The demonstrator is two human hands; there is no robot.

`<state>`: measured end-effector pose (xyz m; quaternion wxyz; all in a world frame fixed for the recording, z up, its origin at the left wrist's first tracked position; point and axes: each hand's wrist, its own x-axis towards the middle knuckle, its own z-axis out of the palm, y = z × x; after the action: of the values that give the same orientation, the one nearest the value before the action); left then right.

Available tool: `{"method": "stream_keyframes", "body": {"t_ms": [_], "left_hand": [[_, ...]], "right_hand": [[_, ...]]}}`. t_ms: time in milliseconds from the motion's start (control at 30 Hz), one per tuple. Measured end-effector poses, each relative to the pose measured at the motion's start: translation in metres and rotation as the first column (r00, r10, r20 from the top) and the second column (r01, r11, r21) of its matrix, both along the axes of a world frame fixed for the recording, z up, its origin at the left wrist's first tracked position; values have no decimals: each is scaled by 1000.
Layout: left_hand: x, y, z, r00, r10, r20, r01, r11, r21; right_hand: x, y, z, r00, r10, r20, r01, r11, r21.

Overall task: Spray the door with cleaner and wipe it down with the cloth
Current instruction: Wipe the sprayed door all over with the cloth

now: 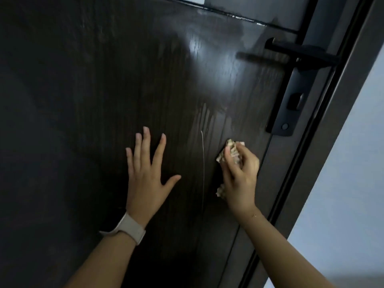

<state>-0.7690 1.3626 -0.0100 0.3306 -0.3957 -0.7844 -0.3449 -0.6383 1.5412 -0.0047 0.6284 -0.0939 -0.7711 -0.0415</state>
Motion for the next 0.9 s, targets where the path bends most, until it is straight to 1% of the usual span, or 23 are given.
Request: {"method": "stream_keyframes", "body": {"t_ms": [200,267,333,400,467,533,600,667,767,833,900], "left_hand": [[-7,3,-14,999,0,-36,1,1000,25],[-10,1,-16,999,-5,-49,7,1000,24],[-11,1,-17,998,-13,-56,14,1000,23],[-12,0,-16,999,-16,-50,17,1000,21],[-11,-1,-15,999,-24,-42,24,1000,19],[-11,-1,-14,999,-33,-40,34,999,25],[-10,1,-15,999,-49,-23,50,998,33],[-10,4,-15,997,-73,-7,73,995,64],[-13,5,-14,996,-87,-7,87,995,48],[-15,4,-14,996,-92,-8,93,994,54],[-14,5,-13,994,-106,3,106,993,59]], "right_hand": [[-32,-20,42,995,66,-69,-58,992,108],[-41,-24,38,995,81,-66,-70,987,146],[-41,-22,21,997,67,-47,-59,986,157],[-37,-20,-9,998,41,-44,-35,990,135],[-33,-24,-36,996,30,-86,-24,997,73],[-35,-35,-45,984,64,-167,-73,996,-50],[-38,-46,-35,965,113,-239,-151,978,-145],[-43,-54,-11,950,141,-279,-187,971,-146],[-52,-56,20,936,171,-309,-209,973,-95],[-55,-51,16,931,165,-326,-189,981,-45],[-51,-44,-9,947,141,-288,-155,988,-25]]}}
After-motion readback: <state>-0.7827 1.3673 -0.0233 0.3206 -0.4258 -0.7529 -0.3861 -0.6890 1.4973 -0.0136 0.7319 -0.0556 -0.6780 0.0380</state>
